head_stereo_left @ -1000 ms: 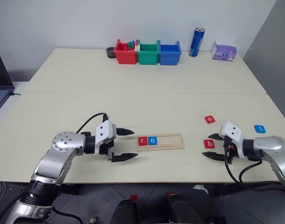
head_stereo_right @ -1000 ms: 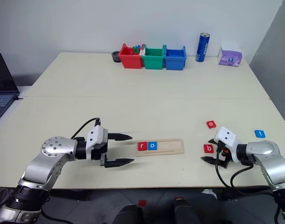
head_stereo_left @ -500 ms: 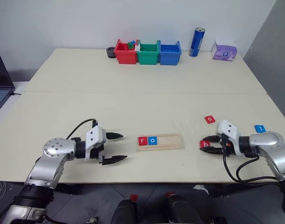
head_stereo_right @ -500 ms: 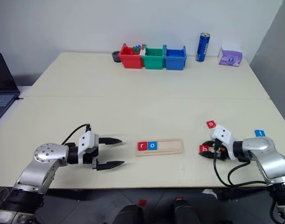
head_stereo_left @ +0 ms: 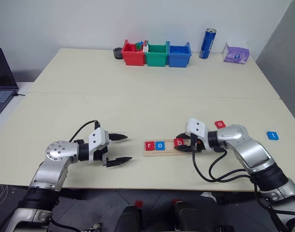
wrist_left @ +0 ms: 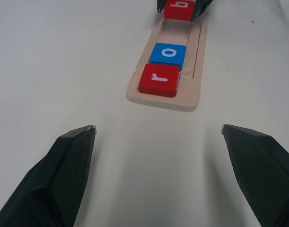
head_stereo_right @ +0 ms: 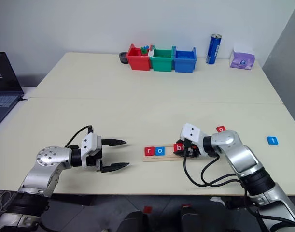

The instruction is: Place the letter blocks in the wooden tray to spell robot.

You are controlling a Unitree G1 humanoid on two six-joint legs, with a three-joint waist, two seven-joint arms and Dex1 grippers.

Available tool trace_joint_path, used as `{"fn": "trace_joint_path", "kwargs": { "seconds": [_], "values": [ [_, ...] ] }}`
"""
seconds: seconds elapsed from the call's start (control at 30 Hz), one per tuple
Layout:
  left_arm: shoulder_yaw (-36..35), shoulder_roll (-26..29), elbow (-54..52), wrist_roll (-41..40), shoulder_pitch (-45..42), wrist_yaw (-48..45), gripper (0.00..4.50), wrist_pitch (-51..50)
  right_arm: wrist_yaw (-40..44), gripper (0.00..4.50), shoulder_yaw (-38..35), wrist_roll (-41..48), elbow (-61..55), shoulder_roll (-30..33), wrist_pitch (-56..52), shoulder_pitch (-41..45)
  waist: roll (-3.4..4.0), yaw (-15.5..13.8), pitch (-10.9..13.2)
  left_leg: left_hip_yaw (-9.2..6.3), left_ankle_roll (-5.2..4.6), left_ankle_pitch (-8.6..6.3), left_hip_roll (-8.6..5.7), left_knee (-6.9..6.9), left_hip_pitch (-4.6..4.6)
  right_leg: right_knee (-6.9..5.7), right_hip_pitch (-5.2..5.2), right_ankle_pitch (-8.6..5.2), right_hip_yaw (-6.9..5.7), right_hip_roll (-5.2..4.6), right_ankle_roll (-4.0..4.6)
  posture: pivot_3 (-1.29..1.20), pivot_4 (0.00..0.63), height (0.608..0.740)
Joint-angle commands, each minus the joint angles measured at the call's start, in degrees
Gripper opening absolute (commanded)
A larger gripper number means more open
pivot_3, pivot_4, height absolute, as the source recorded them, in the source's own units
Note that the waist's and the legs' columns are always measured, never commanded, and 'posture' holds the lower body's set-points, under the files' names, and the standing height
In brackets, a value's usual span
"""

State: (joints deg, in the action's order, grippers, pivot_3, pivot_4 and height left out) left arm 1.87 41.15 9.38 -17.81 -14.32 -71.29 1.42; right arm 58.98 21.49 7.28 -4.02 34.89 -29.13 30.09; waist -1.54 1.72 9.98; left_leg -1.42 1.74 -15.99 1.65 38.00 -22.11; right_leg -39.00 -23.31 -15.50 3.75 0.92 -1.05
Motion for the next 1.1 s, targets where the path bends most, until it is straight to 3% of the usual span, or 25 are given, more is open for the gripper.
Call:
{"fn": "trace_joint_path", "kwargs": {
  "seconds": [0.03, 0.63, 1.1],
  "values": [
    [-0.5, -0.2, -2.3, -0.4, -0.7, 0.3, 4.50, -0.2, 0.9, 1.86, 0.4, -0.8, -0.1, -0.8, 1.5, 2.0, 0.00, 0.0, 0.0, -0.01, 0.00, 0.00, 0.00, 0.00, 0.00, 0.00, 0.00, 0.00, -0.01, 0.00, 0.00, 0.00, 0.150, 0.740],
    [-0.2, -0.2, -6.5, -0.1, -0.1, 1.8, 4.50, -2.4, 0.0, 1.86, 1.6, -2.9, 1.6, -4.8, 0.7, 3.8, 0.00, 0.1, 0.0, -0.04, 0.00, 0.00, 0.00, 0.00, 0.00, -0.03, -0.01, 0.00, -0.02, 0.01, 0.01, 0.00, 0.150, 0.740],
    [-0.2, -0.3, -3.6, 0.5, -0.2, 1.2, 4.50, 0.1, 0.1, 1.86, 2.1, -4.1, 2.3, -5.8, -0.5, 4.8, 0.01, 0.1, 0.0, -0.04, 0.00, 0.00, 0.00, 0.00, 0.00, -0.03, -0.01, 0.00, -0.03, 0.01, 0.01, 0.00, 0.150, 0.740]
  ]
}}
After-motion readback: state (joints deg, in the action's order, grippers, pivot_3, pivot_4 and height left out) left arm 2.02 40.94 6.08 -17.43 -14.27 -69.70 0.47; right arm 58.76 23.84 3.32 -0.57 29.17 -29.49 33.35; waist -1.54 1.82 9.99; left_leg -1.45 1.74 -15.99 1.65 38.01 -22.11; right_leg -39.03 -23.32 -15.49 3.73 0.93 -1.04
